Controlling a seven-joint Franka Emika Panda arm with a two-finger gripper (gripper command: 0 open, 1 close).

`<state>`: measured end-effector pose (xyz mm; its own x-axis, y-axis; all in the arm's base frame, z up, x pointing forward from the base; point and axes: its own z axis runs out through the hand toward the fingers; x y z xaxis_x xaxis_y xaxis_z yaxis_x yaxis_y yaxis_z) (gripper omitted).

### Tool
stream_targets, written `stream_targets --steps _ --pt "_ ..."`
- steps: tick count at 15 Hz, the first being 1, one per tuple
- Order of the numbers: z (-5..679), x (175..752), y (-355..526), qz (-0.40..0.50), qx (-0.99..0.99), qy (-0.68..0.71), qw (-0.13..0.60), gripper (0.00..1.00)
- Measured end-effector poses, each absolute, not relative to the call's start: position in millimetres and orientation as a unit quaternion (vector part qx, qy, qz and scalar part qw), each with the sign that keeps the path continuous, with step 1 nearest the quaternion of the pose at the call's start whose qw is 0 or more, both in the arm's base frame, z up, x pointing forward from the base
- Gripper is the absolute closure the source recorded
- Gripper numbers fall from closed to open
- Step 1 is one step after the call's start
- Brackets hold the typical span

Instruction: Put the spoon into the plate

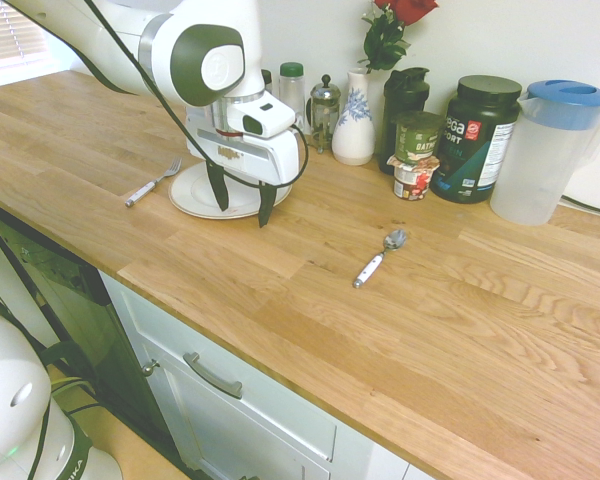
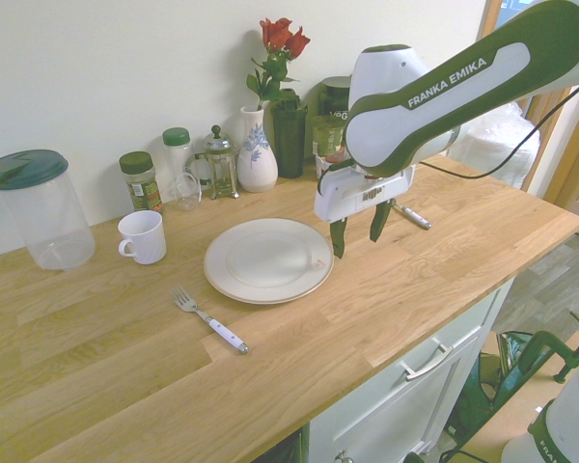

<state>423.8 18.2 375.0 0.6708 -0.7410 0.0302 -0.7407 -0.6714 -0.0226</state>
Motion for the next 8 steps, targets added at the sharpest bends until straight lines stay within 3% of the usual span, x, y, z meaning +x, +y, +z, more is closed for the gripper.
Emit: stream_targets --steps 4,8 --pt "385.8 430.5 5.6 -0.029 -0.910 0.413 0.005 0.00" --pt "409.7 445.5 -88.7 -0.046 -0.913 0.405 -0.008 0.00"
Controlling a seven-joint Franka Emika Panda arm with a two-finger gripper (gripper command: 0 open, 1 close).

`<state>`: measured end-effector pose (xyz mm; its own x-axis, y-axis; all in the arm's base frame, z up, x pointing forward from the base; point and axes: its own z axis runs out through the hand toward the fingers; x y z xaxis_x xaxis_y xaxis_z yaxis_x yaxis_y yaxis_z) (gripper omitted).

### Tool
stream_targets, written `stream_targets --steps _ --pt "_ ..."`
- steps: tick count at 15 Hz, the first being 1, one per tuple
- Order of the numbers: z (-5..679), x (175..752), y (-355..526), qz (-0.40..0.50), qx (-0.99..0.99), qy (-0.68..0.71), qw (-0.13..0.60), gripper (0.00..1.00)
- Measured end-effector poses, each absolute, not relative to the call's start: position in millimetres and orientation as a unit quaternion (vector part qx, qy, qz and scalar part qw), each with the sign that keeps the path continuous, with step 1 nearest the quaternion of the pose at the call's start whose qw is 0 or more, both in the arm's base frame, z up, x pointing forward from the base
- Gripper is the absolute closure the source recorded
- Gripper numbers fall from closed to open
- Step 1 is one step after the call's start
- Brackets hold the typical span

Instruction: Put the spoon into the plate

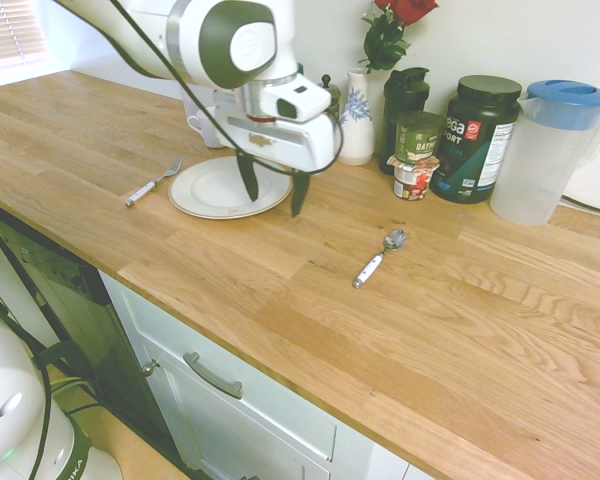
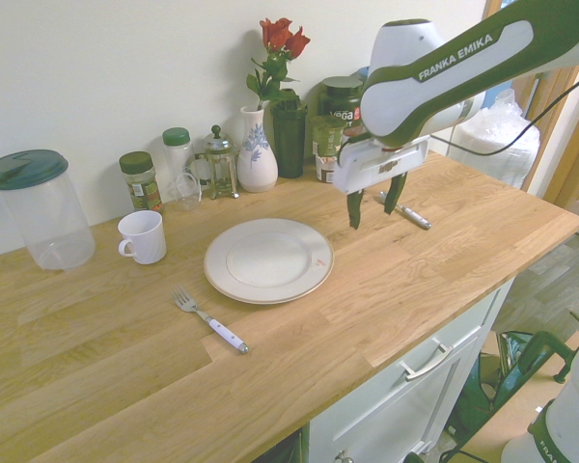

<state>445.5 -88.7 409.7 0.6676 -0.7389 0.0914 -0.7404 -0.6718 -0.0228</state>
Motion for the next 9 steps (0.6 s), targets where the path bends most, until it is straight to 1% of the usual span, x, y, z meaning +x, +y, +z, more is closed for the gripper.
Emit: stream_targets --steps 3,7,8,9 --pt "391.1 451.1 -153.1 0.030 0.917 -0.397 0.029 0.00" --pt "353.1 462.1 -190.9 0.016 0.914 -0.403 0.038 0.00" --pt "346.7 466.3 -196.5 0.014 0.915 -0.402 0.035 1.00" --pt "342.2 469.9 -199.0 0.012 0.915 -0.402 0.031 1.00"
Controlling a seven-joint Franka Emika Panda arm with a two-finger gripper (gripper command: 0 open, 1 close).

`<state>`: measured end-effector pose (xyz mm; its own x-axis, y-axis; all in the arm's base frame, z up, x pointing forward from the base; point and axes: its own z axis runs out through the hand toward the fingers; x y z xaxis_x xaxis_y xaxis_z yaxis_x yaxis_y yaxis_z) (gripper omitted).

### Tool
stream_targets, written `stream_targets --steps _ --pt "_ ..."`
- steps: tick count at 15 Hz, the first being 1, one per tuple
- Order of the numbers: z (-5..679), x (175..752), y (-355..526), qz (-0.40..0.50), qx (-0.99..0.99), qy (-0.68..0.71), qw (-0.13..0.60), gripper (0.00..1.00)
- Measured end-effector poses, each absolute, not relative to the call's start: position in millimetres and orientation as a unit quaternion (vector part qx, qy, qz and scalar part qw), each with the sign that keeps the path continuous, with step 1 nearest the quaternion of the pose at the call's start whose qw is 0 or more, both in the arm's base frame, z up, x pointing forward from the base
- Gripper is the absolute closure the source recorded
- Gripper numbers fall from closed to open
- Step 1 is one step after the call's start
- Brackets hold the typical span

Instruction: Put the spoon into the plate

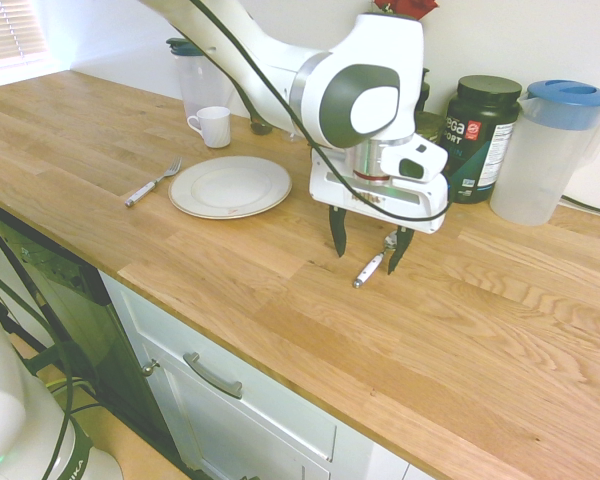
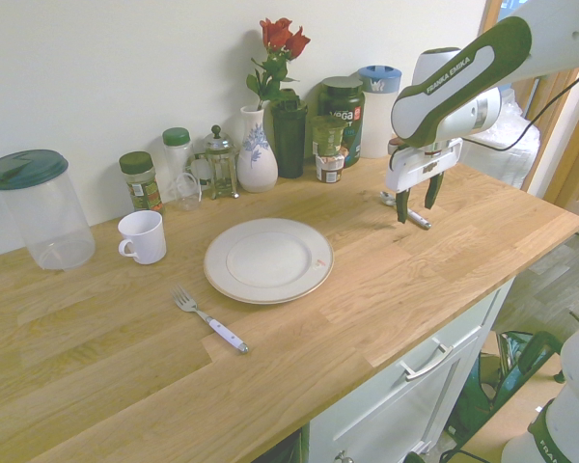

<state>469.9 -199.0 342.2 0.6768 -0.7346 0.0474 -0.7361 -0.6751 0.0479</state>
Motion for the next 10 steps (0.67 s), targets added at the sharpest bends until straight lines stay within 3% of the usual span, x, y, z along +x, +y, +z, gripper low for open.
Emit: stream_targets --steps 10 --pt "334.2 480.6 -193.6 0.001 0.917 -0.399 0.011 1.00"
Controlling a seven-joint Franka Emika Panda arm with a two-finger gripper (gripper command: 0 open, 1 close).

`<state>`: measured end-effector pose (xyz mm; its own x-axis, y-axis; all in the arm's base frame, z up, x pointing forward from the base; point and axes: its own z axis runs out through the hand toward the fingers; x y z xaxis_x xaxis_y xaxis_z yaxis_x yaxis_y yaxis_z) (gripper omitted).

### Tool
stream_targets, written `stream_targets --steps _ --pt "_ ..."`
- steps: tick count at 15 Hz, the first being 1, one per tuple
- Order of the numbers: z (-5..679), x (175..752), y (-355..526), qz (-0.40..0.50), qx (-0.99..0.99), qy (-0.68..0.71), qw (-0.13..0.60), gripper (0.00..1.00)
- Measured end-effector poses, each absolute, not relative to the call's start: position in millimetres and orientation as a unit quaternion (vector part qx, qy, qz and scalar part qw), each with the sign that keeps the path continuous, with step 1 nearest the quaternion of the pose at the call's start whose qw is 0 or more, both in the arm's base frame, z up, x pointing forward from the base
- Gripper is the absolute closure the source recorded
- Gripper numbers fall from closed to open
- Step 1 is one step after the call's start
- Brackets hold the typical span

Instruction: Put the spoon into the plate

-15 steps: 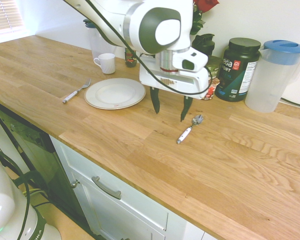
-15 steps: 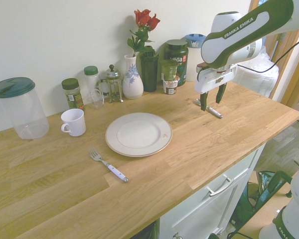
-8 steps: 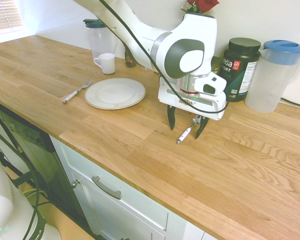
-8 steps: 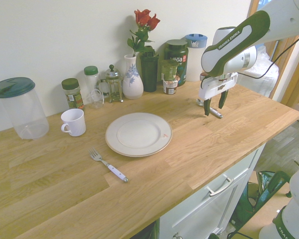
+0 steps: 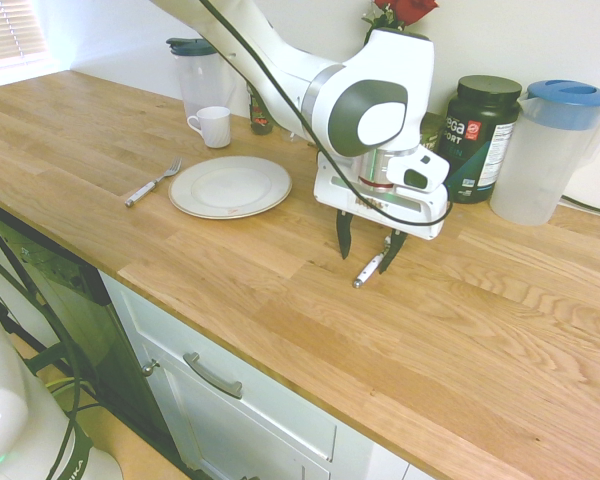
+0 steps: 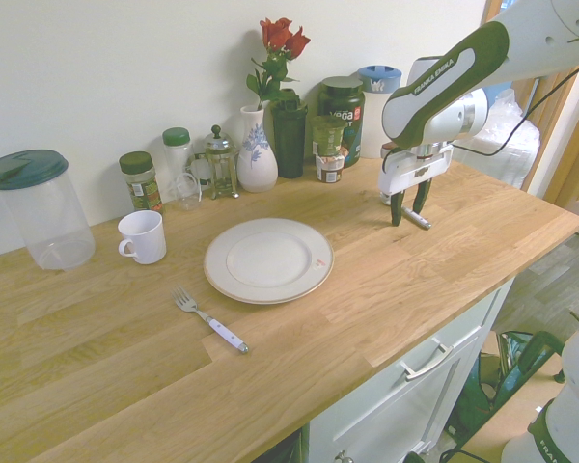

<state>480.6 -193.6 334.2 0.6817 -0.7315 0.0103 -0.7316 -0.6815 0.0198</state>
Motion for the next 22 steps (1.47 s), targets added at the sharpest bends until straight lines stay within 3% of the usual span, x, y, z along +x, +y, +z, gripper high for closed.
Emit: stream_targets --steps 16,22 --pt "339.3 480.8 -192.4 0.004 0.917 -0.400 0.008 1.00" --pt "436.4 476.6 -148.4 0.051 0.927 -0.371 -0.011 1.00"
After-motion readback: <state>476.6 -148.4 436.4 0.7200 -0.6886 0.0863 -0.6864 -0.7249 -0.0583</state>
